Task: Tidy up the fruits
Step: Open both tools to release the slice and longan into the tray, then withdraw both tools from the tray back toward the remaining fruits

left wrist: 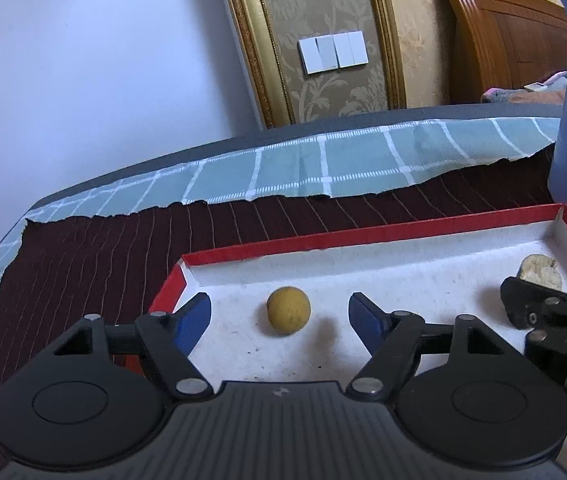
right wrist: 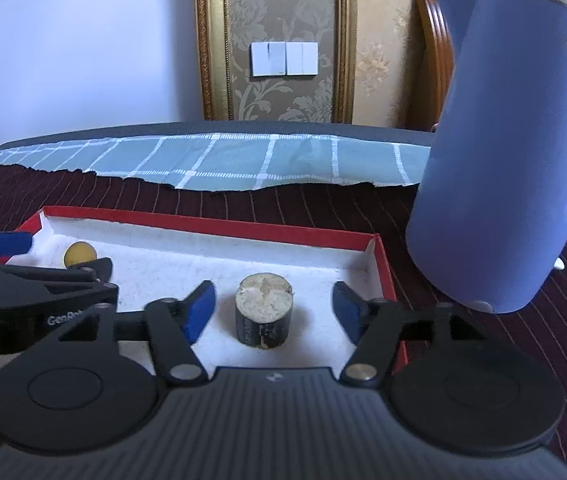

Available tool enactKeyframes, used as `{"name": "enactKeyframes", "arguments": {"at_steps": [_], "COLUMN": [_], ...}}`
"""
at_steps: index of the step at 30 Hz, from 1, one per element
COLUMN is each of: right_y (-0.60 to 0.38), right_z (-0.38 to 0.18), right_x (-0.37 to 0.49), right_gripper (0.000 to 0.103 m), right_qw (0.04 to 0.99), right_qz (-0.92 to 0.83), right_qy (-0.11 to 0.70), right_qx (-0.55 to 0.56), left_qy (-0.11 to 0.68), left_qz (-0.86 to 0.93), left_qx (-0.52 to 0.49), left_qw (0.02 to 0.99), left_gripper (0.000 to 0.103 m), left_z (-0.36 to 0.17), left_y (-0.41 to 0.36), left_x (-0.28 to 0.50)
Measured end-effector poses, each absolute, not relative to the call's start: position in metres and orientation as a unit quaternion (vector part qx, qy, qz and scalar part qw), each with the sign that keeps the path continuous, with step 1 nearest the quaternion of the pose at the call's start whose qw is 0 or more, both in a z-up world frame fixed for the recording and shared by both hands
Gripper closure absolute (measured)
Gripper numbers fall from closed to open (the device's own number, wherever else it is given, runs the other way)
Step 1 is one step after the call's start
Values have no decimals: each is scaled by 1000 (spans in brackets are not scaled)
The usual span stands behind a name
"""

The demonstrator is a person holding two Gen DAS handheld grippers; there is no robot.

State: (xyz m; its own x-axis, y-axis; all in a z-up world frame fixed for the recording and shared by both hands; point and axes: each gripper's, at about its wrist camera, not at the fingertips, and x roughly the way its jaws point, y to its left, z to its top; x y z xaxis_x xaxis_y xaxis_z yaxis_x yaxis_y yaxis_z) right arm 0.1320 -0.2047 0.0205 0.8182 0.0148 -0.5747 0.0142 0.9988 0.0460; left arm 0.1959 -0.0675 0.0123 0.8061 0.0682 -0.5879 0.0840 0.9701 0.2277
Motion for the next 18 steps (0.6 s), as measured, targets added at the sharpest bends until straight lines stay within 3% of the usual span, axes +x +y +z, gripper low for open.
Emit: {"name": "enactKeyframes", "arguments": {"at_steps": [9, 18], "right_y": [-211, -211], "right_z": [29, 35], "right_x": [113, 74], "right_gripper": [2, 0], "right_qw": [959, 961], "right_qz": [-17, -27], "right_qy": [279, 273], "right_qx": [46, 40], "left_qy": [308, 303], "left_qz": [-17, -43], "left_qx": [114, 63], "left_qw": [944, 950], "left_gripper": [27, 27], "left_z": [17, 28], "left_y": [-64, -42], "left_x": [180, 144]}}
